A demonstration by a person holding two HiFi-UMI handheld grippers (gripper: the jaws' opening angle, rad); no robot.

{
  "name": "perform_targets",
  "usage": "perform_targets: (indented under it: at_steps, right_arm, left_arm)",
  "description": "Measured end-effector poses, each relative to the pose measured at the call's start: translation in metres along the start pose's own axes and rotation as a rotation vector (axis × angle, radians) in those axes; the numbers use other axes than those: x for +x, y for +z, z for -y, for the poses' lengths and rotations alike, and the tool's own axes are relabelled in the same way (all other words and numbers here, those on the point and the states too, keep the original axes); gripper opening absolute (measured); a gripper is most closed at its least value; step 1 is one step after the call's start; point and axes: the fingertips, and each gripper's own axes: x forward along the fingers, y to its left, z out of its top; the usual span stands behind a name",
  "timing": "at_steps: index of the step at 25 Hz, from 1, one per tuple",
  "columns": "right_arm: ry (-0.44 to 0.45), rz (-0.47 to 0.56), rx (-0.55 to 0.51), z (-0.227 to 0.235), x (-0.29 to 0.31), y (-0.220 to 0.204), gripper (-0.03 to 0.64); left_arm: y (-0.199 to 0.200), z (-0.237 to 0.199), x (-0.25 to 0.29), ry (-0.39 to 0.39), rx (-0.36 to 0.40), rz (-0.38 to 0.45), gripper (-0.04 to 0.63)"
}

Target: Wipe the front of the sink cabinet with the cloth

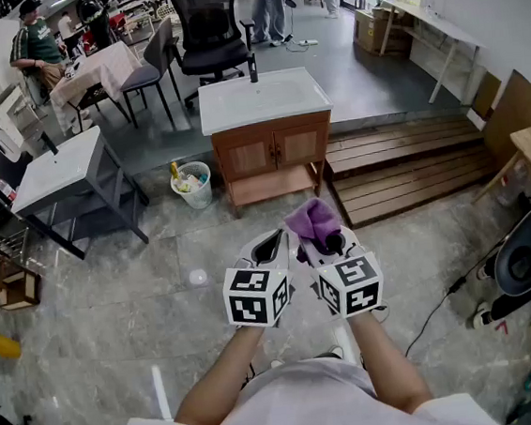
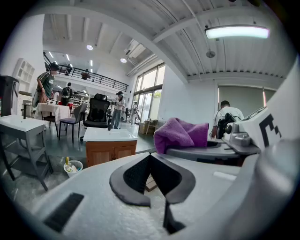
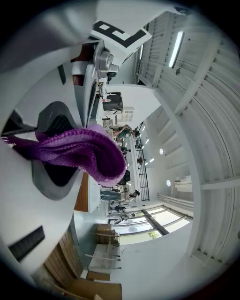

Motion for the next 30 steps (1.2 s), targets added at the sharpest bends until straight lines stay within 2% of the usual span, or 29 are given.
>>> perform_targets:
  at_steps: [6, 18, 25, 30]
  right_arm:
    - [-0.007, 0.009, 0.025, -0.011, 0.012, -0.003, 0.087]
    - [0.019, -0.002, 0.007, -0.032, 0.043, -0.004, 0.087]
    - [0.022, -0.013, 0.023, -0.02, 0.058, -0.009, 0.087]
    - [0.034, -0.005, 0.035, 0.013, 0.081, -0.009, 0.087]
  left_arm:
    - [-0.003, -0.012, -0.002, -0.016, -0.013, 0.001, 0.006]
    - [-0.003, -0.048, -0.006, 0.001, -0.033, 0.006, 0.006]
    - [-0.007, -0.055, 0.009, 0.005, -0.037, -0.016, 0.006]
    - [-0.001, -0.062, 0.045, 0.021, -0.024, -0.019, 0.006]
